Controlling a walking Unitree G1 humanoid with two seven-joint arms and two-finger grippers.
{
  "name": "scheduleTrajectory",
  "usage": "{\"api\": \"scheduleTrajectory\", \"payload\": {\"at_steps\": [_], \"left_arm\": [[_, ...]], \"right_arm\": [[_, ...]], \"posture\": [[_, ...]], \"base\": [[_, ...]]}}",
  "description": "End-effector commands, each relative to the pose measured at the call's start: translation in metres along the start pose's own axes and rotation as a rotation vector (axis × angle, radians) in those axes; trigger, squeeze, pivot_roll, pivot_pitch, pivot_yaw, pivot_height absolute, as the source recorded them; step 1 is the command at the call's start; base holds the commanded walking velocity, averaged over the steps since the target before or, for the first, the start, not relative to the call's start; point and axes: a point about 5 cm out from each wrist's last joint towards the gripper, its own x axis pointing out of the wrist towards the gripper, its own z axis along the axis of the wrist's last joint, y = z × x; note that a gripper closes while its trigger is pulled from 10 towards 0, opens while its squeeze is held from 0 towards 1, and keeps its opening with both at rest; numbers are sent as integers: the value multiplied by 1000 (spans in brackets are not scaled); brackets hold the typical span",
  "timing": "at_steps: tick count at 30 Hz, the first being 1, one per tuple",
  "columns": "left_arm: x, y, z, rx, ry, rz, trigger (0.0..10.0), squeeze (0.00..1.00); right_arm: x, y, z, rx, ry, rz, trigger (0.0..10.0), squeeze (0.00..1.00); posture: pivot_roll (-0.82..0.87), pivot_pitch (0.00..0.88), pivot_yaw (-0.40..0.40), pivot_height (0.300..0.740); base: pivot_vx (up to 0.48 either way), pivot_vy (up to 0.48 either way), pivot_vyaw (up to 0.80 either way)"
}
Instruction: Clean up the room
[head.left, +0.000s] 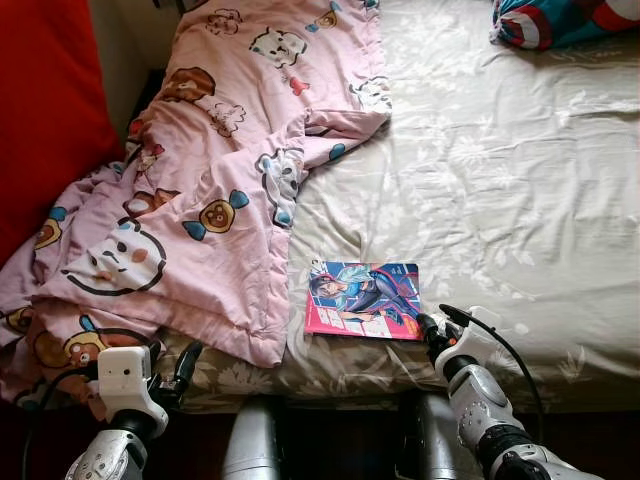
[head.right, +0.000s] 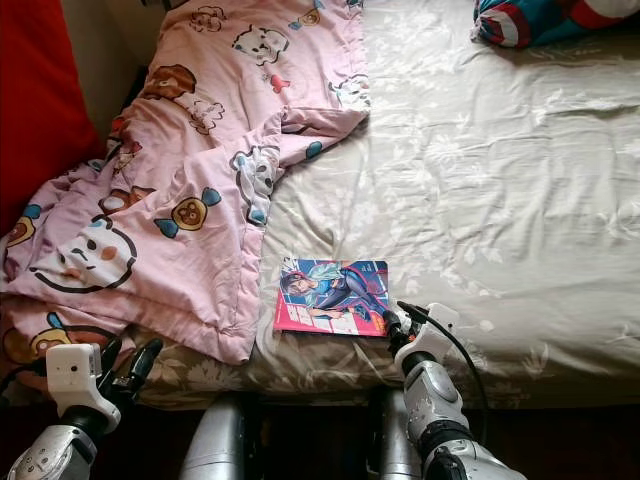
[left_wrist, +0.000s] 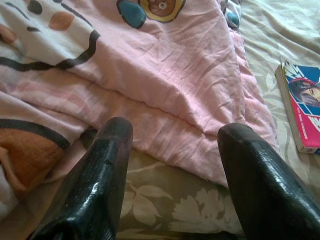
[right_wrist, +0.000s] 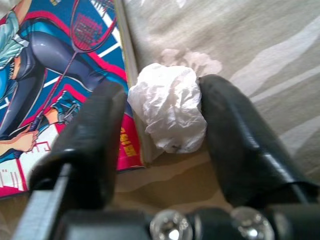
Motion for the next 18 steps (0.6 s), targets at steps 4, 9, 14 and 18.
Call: {"api": "scheduleTrajectory", "payload": {"at_steps": [4, 9, 14, 18], "left_arm": [[-6, 7, -3, 11, 34, 21, 10000, 0], [-5, 7, -3, 19, 37, 18, 10000, 0], [-5, 8, -1, 28, 42, 9, 10000, 0], [-6, 7, -3, 31, 53, 2, 10000, 0]], "right_arm": [[-4, -1, -15, -5, 63, -7, 0, 0], [-5, -4, -18, -2, 67, -19, 0, 0], [-8, -6, -24, 0, 76, -25, 0, 0], [-11, -10, -28, 5, 84, -40, 0, 0]], "posture": [[291, 270, 97, 601], [290, 265, 99, 601], [285, 265, 110, 601], [280, 263, 115, 601]], "base": [[0, 0, 0], [0, 0, 0], [0, 0, 0], [0, 0, 0]]}}
